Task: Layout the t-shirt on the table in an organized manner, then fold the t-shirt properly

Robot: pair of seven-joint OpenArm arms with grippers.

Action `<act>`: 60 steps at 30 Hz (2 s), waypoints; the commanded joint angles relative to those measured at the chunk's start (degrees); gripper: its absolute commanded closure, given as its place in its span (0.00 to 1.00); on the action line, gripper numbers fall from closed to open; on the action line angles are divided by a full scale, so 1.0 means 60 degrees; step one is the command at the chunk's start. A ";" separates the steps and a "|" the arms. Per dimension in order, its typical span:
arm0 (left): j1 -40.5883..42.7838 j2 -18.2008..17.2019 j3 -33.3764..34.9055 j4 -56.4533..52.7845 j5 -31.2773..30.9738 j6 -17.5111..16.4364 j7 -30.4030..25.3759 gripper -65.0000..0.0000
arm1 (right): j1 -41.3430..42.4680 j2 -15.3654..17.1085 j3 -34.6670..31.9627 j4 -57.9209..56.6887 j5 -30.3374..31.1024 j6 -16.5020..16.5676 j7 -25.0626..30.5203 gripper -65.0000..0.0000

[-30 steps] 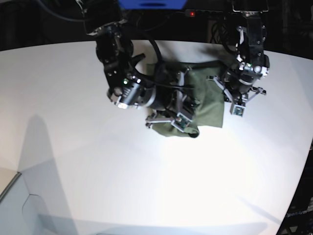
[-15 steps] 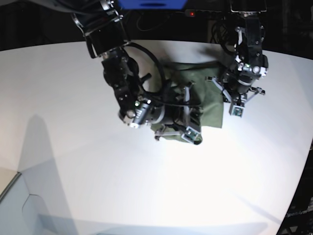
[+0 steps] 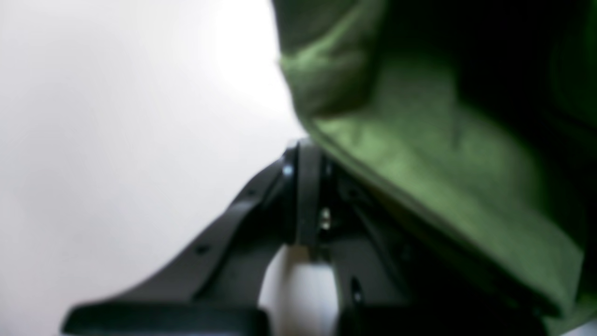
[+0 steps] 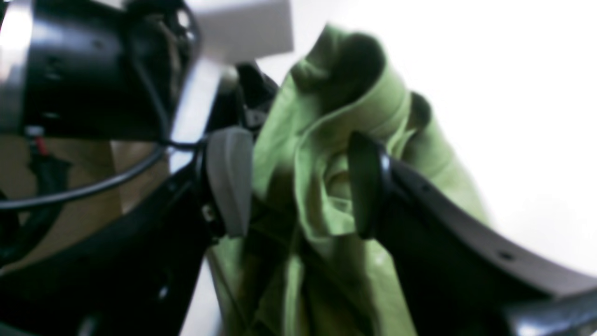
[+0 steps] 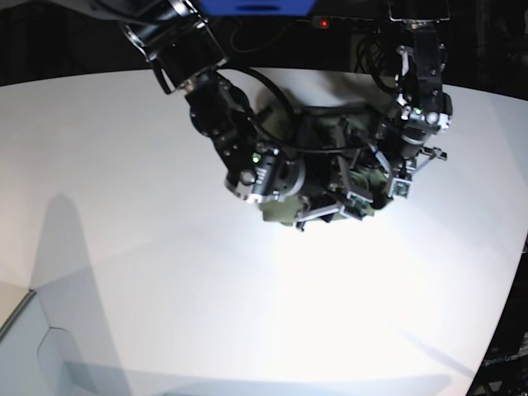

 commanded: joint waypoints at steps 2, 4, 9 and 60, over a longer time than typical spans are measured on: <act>-0.0005 -0.0054 -0.0003 0.0315 0.0012 -0.0082 0.0262 1.00 | 0.0194 -0.0125 0.0034 0.0688 0.0217 0.0038 0.0300 0.49; 0.0083 -0.0068 -0.0003 0.0681 0.0012 -0.0082 0.0262 1.00 | -0.0011 -0.0125 0.0459 0.1157 0.0217 0.0067 0.0095 0.49; 0.0098 -0.0025 -0.0604 0.1369 0.0012 -0.0096 0.0262 1.00 | -0.0348 -0.0125 0.1573 0.2007 0.0188 0.0023 -0.0037 0.50; 0.0508 0.0591 -0.4062 0.4065 -0.2581 -0.2660 0.2796 0.72 | -0.2561 0.1426 0.2276 0.2710 0.0188 0.0067 -0.0037 1.00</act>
